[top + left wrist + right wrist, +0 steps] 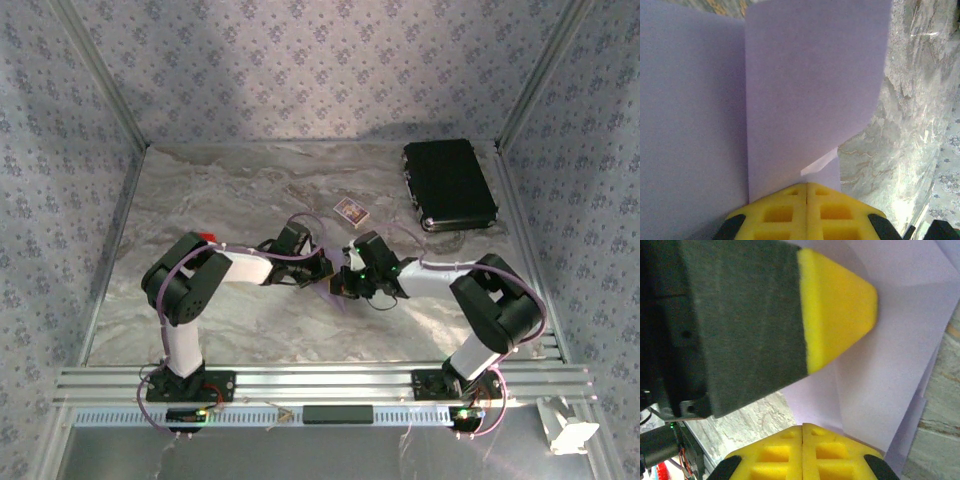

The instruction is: Fold a paper plane with a square sheet of paper (pick it up from the middle)

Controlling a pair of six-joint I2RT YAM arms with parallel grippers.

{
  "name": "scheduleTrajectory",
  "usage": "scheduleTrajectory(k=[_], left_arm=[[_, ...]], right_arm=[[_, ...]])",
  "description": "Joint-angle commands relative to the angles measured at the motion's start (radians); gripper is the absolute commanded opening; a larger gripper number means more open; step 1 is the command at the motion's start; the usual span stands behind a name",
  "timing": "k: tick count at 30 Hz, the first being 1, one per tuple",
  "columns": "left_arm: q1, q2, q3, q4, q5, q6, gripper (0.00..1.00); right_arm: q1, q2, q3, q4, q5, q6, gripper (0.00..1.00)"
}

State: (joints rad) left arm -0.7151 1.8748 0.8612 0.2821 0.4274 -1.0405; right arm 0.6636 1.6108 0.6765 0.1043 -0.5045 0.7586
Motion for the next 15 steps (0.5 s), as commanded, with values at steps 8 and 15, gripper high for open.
scheduleTrajectory(k=[8, 15], left_arm=[[-0.002, 0.024, -0.027, -0.071, -0.042, 0.012, 0.0], [0.002, 0.021, -0.031, -0.077, -0.048, 0.011, 0.0]], right_arm=[[0.021, 0.023, -0.056, -0.026, 0.031, 0.004, 0.06], [0.036, -0.003, -0.125, -0.017, 0.053, 0.026, 0.06]])
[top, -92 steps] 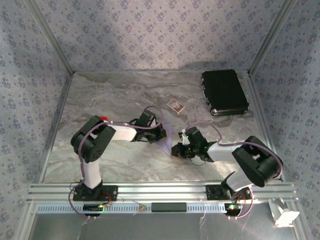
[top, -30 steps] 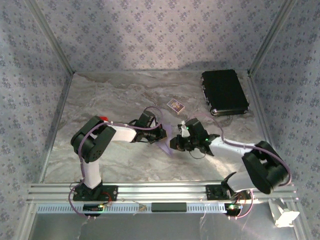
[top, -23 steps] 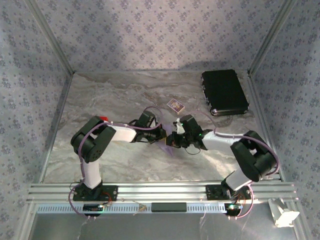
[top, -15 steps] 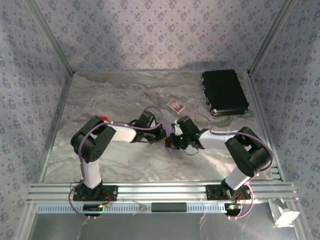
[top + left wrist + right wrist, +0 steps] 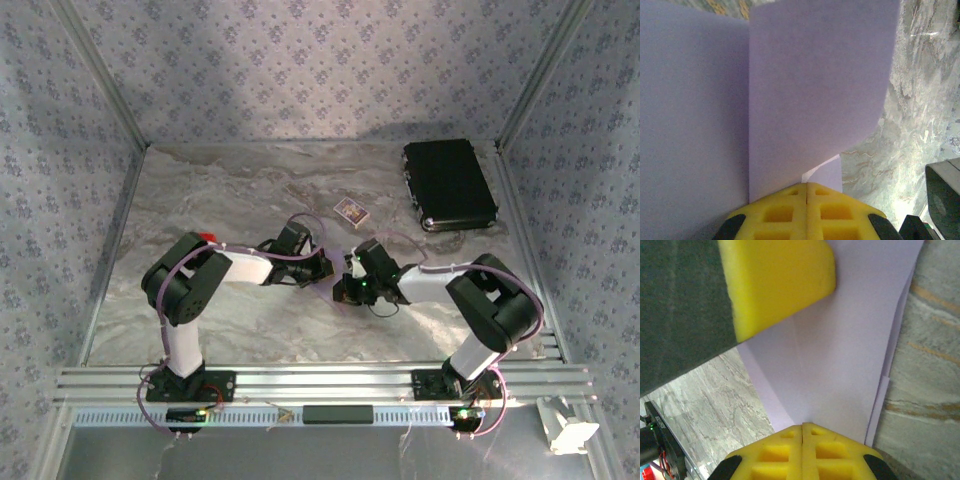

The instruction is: Fold a paper plane with a square sheet of paper (pick it up from the middle)

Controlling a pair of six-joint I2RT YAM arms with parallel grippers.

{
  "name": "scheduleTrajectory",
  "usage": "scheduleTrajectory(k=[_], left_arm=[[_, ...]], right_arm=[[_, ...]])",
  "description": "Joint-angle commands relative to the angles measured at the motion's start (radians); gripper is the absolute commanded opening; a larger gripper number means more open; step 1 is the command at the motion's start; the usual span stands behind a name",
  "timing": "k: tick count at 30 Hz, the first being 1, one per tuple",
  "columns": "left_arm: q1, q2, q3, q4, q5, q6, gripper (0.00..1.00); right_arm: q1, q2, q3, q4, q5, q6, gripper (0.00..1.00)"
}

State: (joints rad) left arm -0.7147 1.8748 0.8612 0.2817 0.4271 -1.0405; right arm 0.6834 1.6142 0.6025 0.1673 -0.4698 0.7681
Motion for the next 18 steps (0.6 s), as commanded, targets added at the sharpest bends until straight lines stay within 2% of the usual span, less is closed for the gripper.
scheduleTrajectory(k=[1, 18], left_arm=[[0.003, 0.02, -0.03, -0.077, -0.049, 0.012, 0.0], [0.014, 0.02, -0.036, -0.085, -0.054, 0.011, 0.0]], right_arm=[[0.017, -0.012, -0.059, -0.078, 0.019, 0.017, 0.06], [0.047, -0.141, -0.171, -0.137, 0.0, 0.0, 0.06]])
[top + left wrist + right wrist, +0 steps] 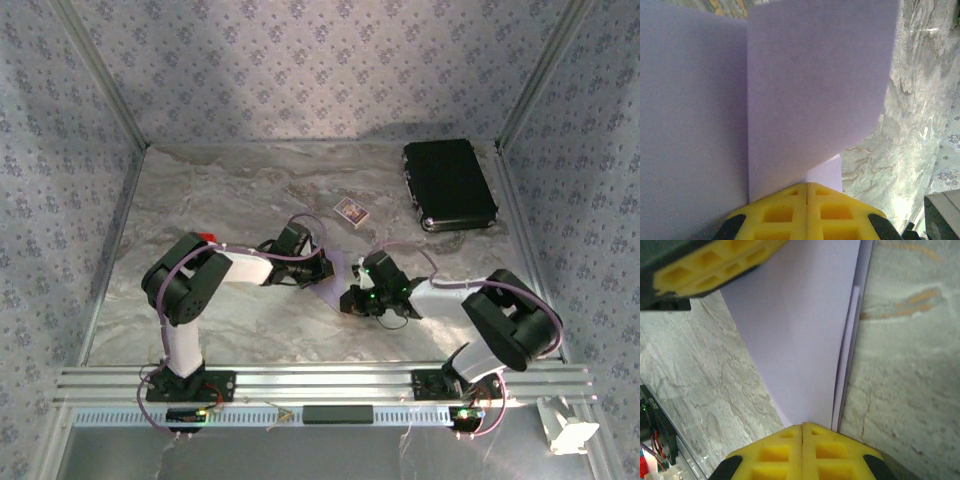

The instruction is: Fold a paper plane with a square sheet of paper (pick it up from the middle)

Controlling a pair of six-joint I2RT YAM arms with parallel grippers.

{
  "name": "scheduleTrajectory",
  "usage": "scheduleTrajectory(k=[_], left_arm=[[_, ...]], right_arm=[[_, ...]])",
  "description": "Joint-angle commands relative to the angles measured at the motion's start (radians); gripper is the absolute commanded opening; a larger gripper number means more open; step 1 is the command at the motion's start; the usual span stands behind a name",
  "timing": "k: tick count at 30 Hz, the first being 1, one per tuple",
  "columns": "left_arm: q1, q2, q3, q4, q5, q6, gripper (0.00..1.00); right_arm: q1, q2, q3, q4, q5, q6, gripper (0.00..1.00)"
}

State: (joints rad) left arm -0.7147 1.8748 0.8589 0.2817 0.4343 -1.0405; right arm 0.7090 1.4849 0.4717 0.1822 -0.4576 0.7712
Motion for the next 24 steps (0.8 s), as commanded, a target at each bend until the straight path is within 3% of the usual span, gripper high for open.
scheduleTrajectory(k=[1, 15, 24], left_arm=[[0.014, 0.019, -0.035, -0.084, -0.063, 0.01, 0.0], [0.013, 0.017, -0.036, -0.082, -0.06, 0.008, 0.0], [0.001, 0.014, -0.034, -0.076, -0.059, 0.006, 0.0]], right_arm=[[0.024, -0.017, -0.045, -0.164, -0.005, -0.005, 0.06], [0.034, -0.106, -0.101, -0.213, 0.033, 0.016, 0.04], [0.001, -0.258, 0.018, -0.283, 0.032, -0.01, 0.05]])
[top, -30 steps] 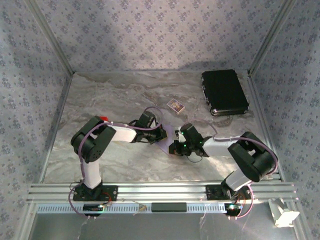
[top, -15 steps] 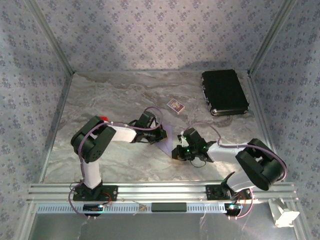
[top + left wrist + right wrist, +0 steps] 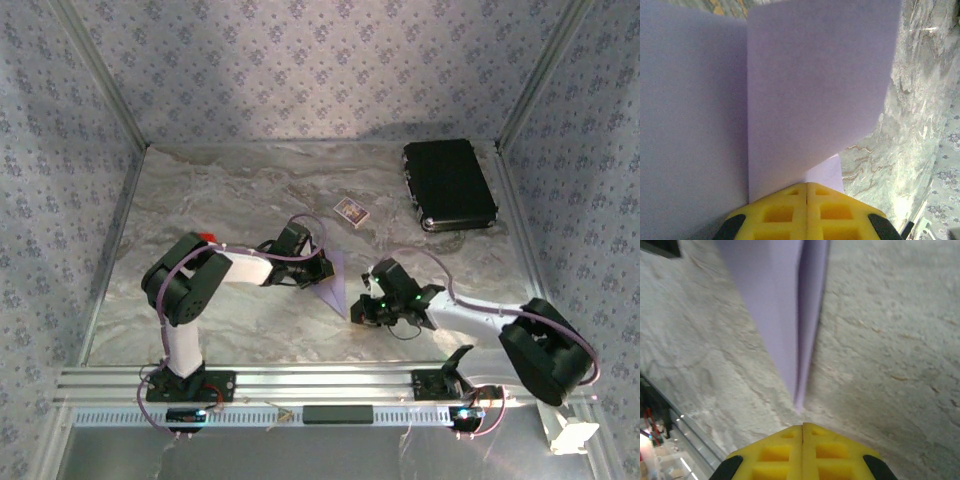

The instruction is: Fold a paper plane with a square sheet of paper (pick it up from the middle)

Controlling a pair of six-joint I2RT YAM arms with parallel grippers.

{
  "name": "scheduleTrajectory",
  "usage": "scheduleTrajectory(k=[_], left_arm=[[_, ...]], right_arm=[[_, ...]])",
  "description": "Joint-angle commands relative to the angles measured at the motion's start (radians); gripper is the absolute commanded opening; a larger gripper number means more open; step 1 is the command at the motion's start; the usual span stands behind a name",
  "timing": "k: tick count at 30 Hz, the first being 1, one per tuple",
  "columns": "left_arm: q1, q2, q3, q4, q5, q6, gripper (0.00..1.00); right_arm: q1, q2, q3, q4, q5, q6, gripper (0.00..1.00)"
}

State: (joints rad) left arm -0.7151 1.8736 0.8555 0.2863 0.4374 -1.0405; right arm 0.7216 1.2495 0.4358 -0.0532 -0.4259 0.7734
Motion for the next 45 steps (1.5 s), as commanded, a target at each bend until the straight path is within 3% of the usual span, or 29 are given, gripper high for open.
scheduleTrajectory(k=[1, 9, 15, 24, 30, 33, 45], left_arm=[[0.002, 0.015, -0.03, -0.081, -0.063, 0.006, 0.0], [0.0, 0.015, -0.03, -0.081, -0.06, 0.007, 0.0], [0.001, 0.013, -0.034, -0.082, -0.061, 0.007, 0.0], [0.0, -0.006, -0.054, -0.074, -0.084, -0.019, 0.0], [-0.008, -0.031, -0.094, -0.062, -0.131, -0.057, 0.0], [-0.015, -0.039, -0.113, -0.038, -0.145, -0.077, 0.0], [-0.029, -0.039, -0.109, -0.032, -0.15, -0.08, 0.0]], right_arm=[[-0.015, -0.011, 0.07, -0.03, -0.007, -0.013, 0.05], [0.014, 0.218, 0.181, 0.087, -0.04, 0.021, 0.05], [0.013, 0.298, 0.113, 0.138, -0.039, 0.042, 0.05], [0.013, 0.155, -0.075, 0.173, -0.068, 0.094, 0.05], [-0.014, -0.038, -0.033, 0.025, -0.025, 0.069, 0.06], [-0.036, -0.067, -0.005, 0.05, 0.006, 0.085, 0.07], [-0.042, 0.296, 0.24, 0.152, -0.045, 0.085, 0.05]])
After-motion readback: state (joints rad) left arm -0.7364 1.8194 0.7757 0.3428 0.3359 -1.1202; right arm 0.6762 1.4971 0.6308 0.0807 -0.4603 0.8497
